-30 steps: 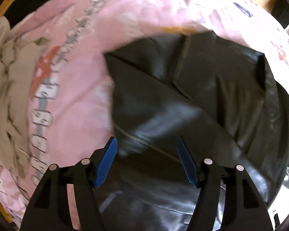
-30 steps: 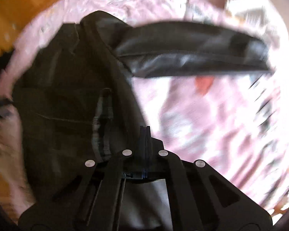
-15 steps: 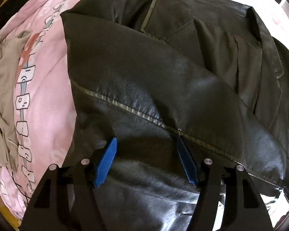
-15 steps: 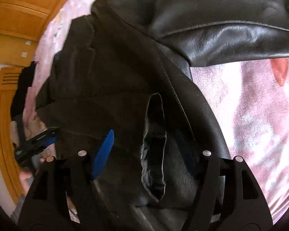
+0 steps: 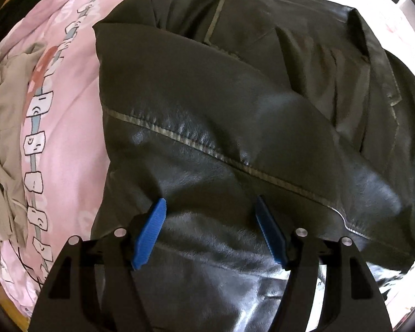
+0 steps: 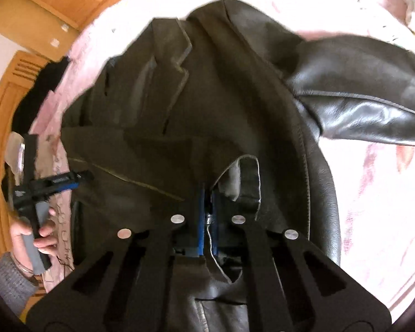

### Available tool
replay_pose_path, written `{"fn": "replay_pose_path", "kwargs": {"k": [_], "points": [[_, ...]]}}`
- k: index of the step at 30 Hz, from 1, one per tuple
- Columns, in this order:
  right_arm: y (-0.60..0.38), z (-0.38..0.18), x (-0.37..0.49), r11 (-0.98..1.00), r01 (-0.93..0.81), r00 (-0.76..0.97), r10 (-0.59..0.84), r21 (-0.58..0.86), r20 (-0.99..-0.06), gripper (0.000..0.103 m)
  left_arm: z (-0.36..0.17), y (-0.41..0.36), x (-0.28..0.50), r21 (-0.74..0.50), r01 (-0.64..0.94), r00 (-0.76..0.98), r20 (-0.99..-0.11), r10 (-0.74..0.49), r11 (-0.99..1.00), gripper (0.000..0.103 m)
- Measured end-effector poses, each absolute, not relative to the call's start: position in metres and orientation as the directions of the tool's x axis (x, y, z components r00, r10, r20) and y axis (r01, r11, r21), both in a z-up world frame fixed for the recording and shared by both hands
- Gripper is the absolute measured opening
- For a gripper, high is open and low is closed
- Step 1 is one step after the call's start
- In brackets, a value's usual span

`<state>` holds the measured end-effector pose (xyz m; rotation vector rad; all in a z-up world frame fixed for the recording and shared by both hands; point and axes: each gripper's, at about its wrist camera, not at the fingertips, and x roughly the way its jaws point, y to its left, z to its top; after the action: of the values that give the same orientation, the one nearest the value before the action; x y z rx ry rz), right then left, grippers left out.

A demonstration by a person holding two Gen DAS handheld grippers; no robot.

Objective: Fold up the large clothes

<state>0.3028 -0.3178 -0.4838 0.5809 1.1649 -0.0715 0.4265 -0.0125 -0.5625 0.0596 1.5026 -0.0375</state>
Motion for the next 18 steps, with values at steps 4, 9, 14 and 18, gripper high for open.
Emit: {"fn": "replay_pose_path", "kwargs": {"k": [4, 9, 14, 18], "points": [[-0.338, -0.445, 0.265, 0.833, 0.396, 0.460, 0.184, 0.387, -0.868, 0.003, -0.540, -0.006, 0.417, -0.094, 0.027, 0.086, -0.992, -0.096, 0.995, 0.065], [-0.349, -0.459, 0.222, 0.842, 0.462, 0.344, 0.117, 0.277, -0.932, 0.003, -0.521, 0.007, 0.409, -0.157, -0.032, 0.121, -0.981, -0.152, 0.987, 0.065], [-0.346, -0.509, 0.205, 0.850, 0.503, 0.165, 0.085, 0.157, -0.983, 0.006, -0.538, -0.003, 0.406, -0.152, -0.045, 0.111, -0.983, -0.146, 0.987, 0.067], [-0.362, -0.533, 0.198, 0.717, 0.656, 0.140, 0.192, 0.236, -0.971, 0.009, -0.571, -0.025, 0.401, -0.061, -0.018, 0.056, -0.997, -0.060, 0.998, 0.067]]}}
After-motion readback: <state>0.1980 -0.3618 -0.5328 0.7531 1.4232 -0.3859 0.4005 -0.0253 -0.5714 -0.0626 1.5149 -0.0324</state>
